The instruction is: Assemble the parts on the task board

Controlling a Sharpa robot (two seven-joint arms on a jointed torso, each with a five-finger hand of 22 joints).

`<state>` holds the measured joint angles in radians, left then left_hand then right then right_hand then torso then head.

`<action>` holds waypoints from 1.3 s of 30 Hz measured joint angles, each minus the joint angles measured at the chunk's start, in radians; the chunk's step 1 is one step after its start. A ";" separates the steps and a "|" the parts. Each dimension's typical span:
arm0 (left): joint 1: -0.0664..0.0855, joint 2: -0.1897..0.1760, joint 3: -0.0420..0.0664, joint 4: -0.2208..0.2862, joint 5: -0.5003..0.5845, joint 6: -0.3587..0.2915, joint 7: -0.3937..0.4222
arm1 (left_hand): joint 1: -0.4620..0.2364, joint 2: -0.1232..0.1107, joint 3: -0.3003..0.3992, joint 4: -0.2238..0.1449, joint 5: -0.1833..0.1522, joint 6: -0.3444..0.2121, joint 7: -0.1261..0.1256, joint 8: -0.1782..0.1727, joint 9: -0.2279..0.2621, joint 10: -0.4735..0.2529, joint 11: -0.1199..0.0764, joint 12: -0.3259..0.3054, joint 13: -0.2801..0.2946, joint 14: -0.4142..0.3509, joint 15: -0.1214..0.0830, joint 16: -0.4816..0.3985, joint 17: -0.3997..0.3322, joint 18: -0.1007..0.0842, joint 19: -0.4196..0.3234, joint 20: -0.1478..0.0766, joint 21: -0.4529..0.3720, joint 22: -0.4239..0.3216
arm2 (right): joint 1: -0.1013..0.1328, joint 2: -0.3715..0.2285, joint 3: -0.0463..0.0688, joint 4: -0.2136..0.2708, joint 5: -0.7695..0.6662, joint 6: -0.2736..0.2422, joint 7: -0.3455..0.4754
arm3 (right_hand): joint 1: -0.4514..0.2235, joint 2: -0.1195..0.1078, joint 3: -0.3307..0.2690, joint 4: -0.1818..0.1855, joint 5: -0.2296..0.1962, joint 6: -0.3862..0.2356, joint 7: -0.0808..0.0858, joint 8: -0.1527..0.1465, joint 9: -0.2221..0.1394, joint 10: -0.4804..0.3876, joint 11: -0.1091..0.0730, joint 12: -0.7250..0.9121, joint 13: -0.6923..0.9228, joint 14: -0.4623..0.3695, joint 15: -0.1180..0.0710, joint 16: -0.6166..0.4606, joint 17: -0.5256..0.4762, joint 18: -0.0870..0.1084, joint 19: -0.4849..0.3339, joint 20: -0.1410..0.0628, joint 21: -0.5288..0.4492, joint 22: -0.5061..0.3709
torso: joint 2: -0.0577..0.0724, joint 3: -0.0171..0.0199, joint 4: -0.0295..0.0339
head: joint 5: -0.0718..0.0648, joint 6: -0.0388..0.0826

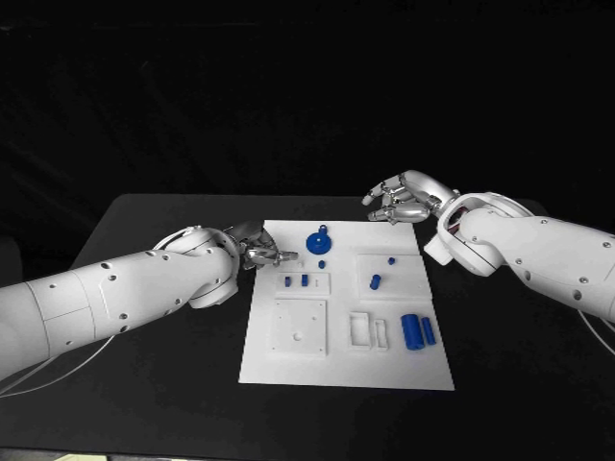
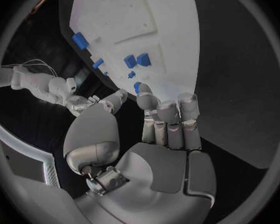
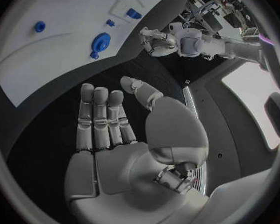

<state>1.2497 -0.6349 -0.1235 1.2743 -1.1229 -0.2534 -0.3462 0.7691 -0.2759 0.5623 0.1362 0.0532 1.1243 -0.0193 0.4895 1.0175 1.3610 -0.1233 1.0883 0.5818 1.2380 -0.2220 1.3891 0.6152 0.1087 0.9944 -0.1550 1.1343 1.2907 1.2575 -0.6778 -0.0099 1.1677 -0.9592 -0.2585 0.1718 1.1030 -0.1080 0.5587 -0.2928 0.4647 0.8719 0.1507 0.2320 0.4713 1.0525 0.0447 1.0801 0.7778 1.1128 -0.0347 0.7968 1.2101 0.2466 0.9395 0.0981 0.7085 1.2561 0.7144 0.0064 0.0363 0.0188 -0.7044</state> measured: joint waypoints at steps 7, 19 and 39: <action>0.002 -0.009 0.000 0.003 0.067 -0.001 0.021 | 0.085 0.042 -0.019 -0.016 0.027 -0.064 0.029 -0.069 -0.058 -0.022 0.022 -0.030 -0.009 -0.021 0.017 -0.031 -0.011 0.000 -0.017 0.006 -0.014 -0.008 | 0.000 -0.001 0.000 0.000 0.000 0.000 0.000 | 0.000 0.000 0.000 0.000 0.000 0.000 0.000 0.000 0.000 0.000 0.000 0.000 0.000 0.000 0.000 0.000 0.000 0.000 0.000 0.000 0.000 0.000 | 0.000 0.0000 0.0002 | 0.000 0.002; 0.001 -0.046 -0.002 0.048 0.096 0.020 0.079 | 0.199 0.157 -0.067 -0.281 0.121 -0.082 0.055 -0.138 -0.168 -0.089 0.050 -0.113 -0.035 -0.076 0.048 -0.105 -0.055 -0.024 -0.073 0.026 -0.076 -0.029 | 0.000 -0.005 0.000 0.002 0.000 0.000 0.000 | 0.000 0.000 0.000 0.000 0.000 0.000 -0.001 0.003 0.000 0.000 0.000 0.000 0.000 0.000 0.000 0.000 0.000 0.000 0.000 0.000 0.000 0.000 | 0.000 0.0001 -0.0006 | 0.001 0.002; -0.008 -0.047 -0.014 0.045 -0.016 0.109 0.008 | 0.029 0.004 -0.028 0.015 0.002 -0.016 0.039 -0.138 -0.186 -0.044 0.033 -0.117 -0.021 -0.048 0.032 -0.087 -0.048 -0.023 -0.043 0.019 -0.078 -0.026 | 0.000 -0.009 0.000 0.005 0.000 0.000 0.000 | 0.000 0.000 0.000 0.000 0.000 0.001 -0.001 0.003 0.000 0.000 0.000 0.000 0.000 0.000 0.000 0.000 0.000 0.000 0.000 0.000 0.000 0.000 | 0.001 -0.0005 -0.0003 | 0.004 0.007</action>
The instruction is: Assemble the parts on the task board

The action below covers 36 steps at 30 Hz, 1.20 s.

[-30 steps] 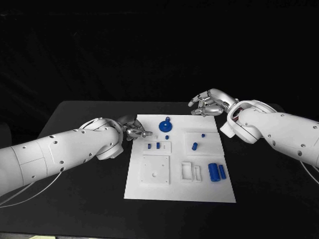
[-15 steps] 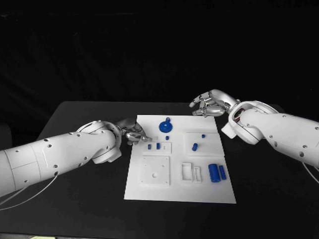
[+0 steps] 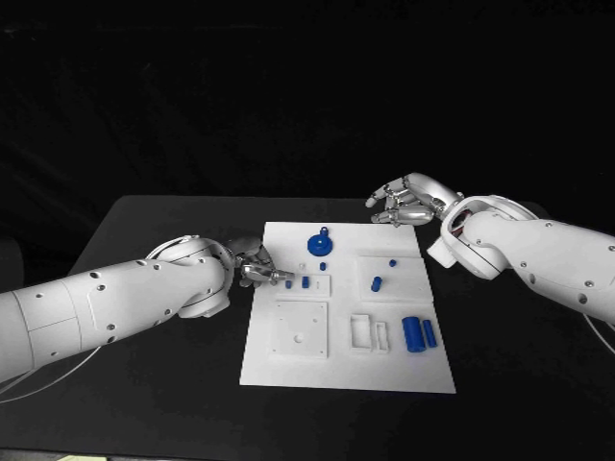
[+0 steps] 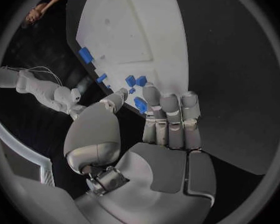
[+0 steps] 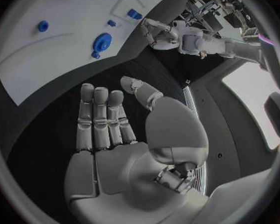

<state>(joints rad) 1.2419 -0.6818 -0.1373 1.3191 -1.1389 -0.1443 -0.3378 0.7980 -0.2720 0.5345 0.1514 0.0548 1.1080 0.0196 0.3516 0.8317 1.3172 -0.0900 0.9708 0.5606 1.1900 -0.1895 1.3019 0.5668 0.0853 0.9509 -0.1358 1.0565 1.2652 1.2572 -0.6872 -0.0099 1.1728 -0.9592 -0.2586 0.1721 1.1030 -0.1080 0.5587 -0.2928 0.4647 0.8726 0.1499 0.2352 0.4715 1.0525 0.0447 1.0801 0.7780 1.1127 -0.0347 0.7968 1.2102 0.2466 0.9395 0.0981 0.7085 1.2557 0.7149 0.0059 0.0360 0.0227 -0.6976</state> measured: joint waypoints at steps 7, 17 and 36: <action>-0.001 0.020 -0.003 -0.017 -0.022 0.024 -0.020 | 0.000 0.000 -0.004 0.022 0.000 0.000 0.000 0.000 0.002 0.000 0.000 0.000 0.003 0.001 0.001 0.004 0.001 0.000 0.000 0.000 0.004 0.004 | 0.000 0.001 0.000 0.000 0.000 0.000 0.000 | 0.000 0.000 0.000 0.000 0.000 0.000 0.000 0.000 0.000 0.000 0.000 0.000 0.000 0.000 0.000 0.000 0.000 0.000 0.000 0.000 0.000 0.000 | 0.000 0.0000 -0.0004 | -0.001 -0.003; -0.007 0.034 -0.003 -0.028 -0.032 0.034 -0.025 | 0.058 0.057 -0.043 0.016 0.000 0.001 -0.001 0.000 0.005 0.000 0.000 0.000 0.009 0.002 0.001 0.004 0.002 0.000 0.000 0.000 0.008 0.011 | -0.001 0.002 0.000 -0.001 0.000 0.000 0.000 | 0.000 0.000 0.000 0.000 0.004 0.000 0.000 0.000 0.000 0.000 0.000 0.000 0.000 0.000 0.000 0.000 0.000 0.000 0.000 0.000 0.000 0.000 | 0.001 -0.0005 -0.0010 | -0.002 -0.005; -0.008 0.054 -0.003 -0.041 -0.034 0.040 -0.025 | 0.133 0.115 -0.131 -0.014 0.000 0.017 -0.006 0.000 0.005 0.014 -0.007 0.000 0.020 0.011 -0.002 0.015 0.003 0.000 0.000 0.000 0.008 0.015 | -0.001 0.002 0.000 0.002 0.000 0.000 0.000 | 0.000 0.000 0.000 0.000 0.004 0.000 0.000 0.000 -0.001 0.000 0.000 0.000 -0.001 0.000 0.000 0.000 0.000 0.000 0.000 0.000 0.000 0.001 | 0.000 0.0004 -0.0007 | -0.005 -0.009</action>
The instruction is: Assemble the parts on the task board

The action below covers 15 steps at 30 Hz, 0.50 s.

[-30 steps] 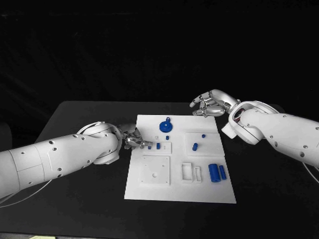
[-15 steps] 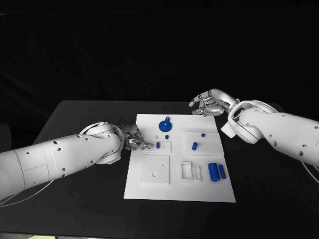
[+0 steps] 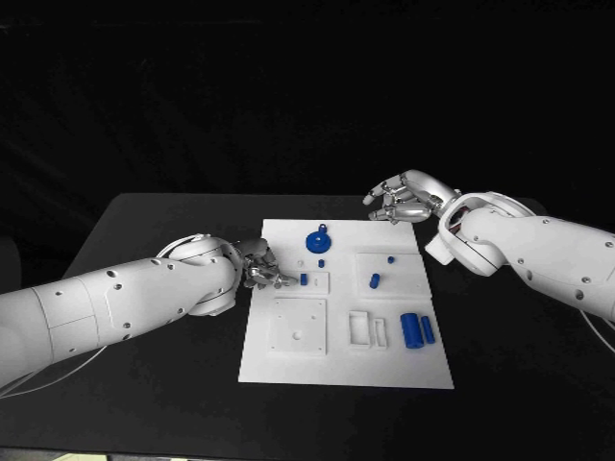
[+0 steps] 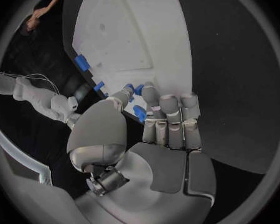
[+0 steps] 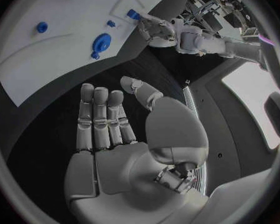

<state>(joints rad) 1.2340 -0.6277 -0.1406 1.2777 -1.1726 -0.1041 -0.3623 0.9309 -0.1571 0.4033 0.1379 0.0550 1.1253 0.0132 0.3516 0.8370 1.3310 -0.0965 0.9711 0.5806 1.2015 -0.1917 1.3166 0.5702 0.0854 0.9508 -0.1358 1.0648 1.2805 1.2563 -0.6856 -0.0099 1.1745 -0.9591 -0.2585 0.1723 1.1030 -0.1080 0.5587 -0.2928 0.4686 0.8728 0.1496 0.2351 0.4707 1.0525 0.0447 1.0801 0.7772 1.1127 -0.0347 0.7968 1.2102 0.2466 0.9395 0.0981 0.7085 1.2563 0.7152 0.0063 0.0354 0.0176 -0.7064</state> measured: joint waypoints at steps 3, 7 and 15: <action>0.000 0.001 0.000 0.000 0.000 0.003 0.000 | 0.005 0.003 0.000 0.000 0.000 0.001 -0.001 0.000 0.000 0.000 0.000 0.000 0.001 0.000 0.000 0.000 0.000 0.000 0.000 0.000 0.000 0.000 | 0.000 0.000 0.000 0.001 0.000 0.000 0.000 | 0.000 0.000 0.000 0.000 0.000 0.000 0.000 0.000 0.000 0.000 0.000 0.000 0.000 0.000 0.000 0.000 0.000 0.000 0.000 0.000 0.000 0.000 | 0.000 0.0001 0.0001 | -0.001 -0.001; 0.000 0.003 0.000 -0.004 0.001 0.010 -0.002 | 0.005 0.003 -0.003 0.003 0.000 0.004 -0.004 0.000 0.000 0.000 0.000 0.000 0.001 0.000 0.000 0.000 0.000 0.000 0.000 0.000 0.000 0.001 | 0.000 0.000 0.000 0.001 0.000 0.000 0.000 | 0.000 0.000 0.000 0.000 0.000 0.000 0.000 0.000 0.000 0.000 0.000 0.000 0.000 0.000 0.000 0.000 0.000 0.000 0.000 0.000 0.000 0.000 | 0.000 0.0003 0.0001 | -0.001 -0.001; 0.000 0.017 0.000 -0.024 0.001 0.022 -0.009 | 0.013 0.011 -0.008 0.003 0.000 0.004 -0.004 0.002 0.003 0.000 0.000 0.000 0.002 0.000 0.000 0.000 0.000 0.000 0.000 0.000 0.000 0.001 | 0.000 0.000 0.000 0.002 0.000 0.000 0.000 | 0.000 0.000 0.000 0.000 0.000 0.000 0.000 0.000 0.000 0.000 0.000 0.000 0.000 0.000 0.000 0.000 0.000 0.000 0.000 0.000 0.000 0.000 | 0.000 0.0008 0.0006 | -0.001 -0.002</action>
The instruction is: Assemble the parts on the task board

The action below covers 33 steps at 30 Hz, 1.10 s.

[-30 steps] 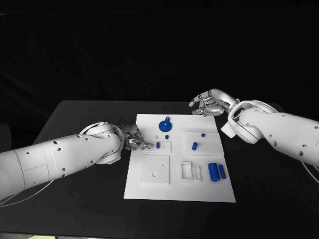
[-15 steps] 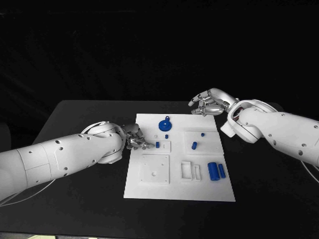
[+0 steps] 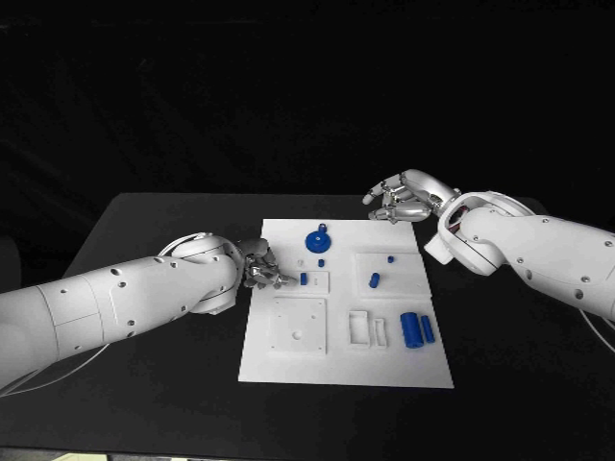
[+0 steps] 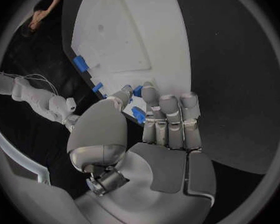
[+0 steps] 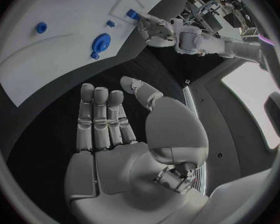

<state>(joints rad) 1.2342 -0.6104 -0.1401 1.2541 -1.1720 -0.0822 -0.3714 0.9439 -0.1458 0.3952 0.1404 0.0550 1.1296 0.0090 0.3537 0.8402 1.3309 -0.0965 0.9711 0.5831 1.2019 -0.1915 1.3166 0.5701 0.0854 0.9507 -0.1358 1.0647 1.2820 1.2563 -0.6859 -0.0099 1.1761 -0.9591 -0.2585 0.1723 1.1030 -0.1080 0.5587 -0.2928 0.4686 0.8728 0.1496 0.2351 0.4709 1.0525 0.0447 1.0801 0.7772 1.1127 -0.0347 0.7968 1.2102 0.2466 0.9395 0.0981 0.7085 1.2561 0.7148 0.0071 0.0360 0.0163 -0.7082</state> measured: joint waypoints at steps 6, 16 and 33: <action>0.001 0.009 0.000 -0.011 0.000 0.003 -0.001 | 0.012 0.012 -0.008 0.002 0.000 0.002 -0.002 0.002 0.000 0.000 0.000 0.000 0.001 0.001 0.001 0.000 0.000 0.000 0.000 0.000 0.000 0.001 | 0.000 0.000 0.000 0.001 0.000 0.000 0.000 | -0.004 0.004 0.000 0.000 0.000 0.000 0.000 0.000 0.000 0.000 0.000 0.000 0.000 0.000 0.000 0.000 0.000 0.000 0.000 0.000 0.000 0.000 | 0.000 0.0000 -0.0012 | 0.000 0.000; 0.001 0.015 0.001 -0.015 0.000 0.004 0.000 | 0.028 0.028 -0.022 -0.003 0.000 0.000 0.000 0.003 -0.003 0.000 0.000 0.000 0.004 0.002 0.002 0.000 0.000 0.000 0.000 0.000 0.000 0.003 | 0.000 0.003 0.000 0.002 0.000 0.000 0.000 | -0.004 0.004 0.000 0.000 0.000 -0.002 0.002 0.000 0.000 0.000 0.000 0.000 0.000 0.000 0.000 0.000 0.000 0.000 0.000 0.000 0.000 0.000 | 0.000 0.0000 -0.0005 | -0.002 -0.002; 0.004 0.014 0.003 -0.013 0.034 0.016 0.011 | 0.102 0.106 -0.011 -0.149 0.203 -0.043 0.010 -0.061 -0.013 -0.011 0.018 0.000 0.012 -0.004 0.014 0.000 -0.002 0.000 -0.002 -0.002 -0.004 0.016 | 0.000 0.004 0.000 0.000 0.000 0.001 0.000 | -0.004 0.004 0.000 0.000 0.000 -0.002 0.002 0.000 0.000 0.000 0.000 0.000 0.000 0.000 0.000 0.000 0.000 0.000 0.000 0.000 0.000 0.000 | 0.000 -0.0003 -0.0001 | -0.003 -0.003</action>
<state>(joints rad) 1.2379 -0.5963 -0.1368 1.2414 -1.1383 -0.0662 -0.3605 1.0458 -0.0399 0.3843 -0.0089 0.2576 1.0869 0.0188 0.2925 0.8272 1.3201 -0.0785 0.9711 0.5953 1.1976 -0.1770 1.3165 0.5677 0.0852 0.9485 -0.1379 1.0608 1.2982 1.2563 -0.6823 -0.0099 1.1765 -0.9591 -0.2580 0.1723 1.0991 -0.1041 0.5587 -0.2928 0.4686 0.8708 0.1514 0.2350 0.4710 1.0525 0.0447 1.0801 0.7774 1.1127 -0.0346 0.7968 1.2102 0.2466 0.9395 0.0981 0.7085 1.2559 0.7148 0.0068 0.0359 0.0132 -0.7110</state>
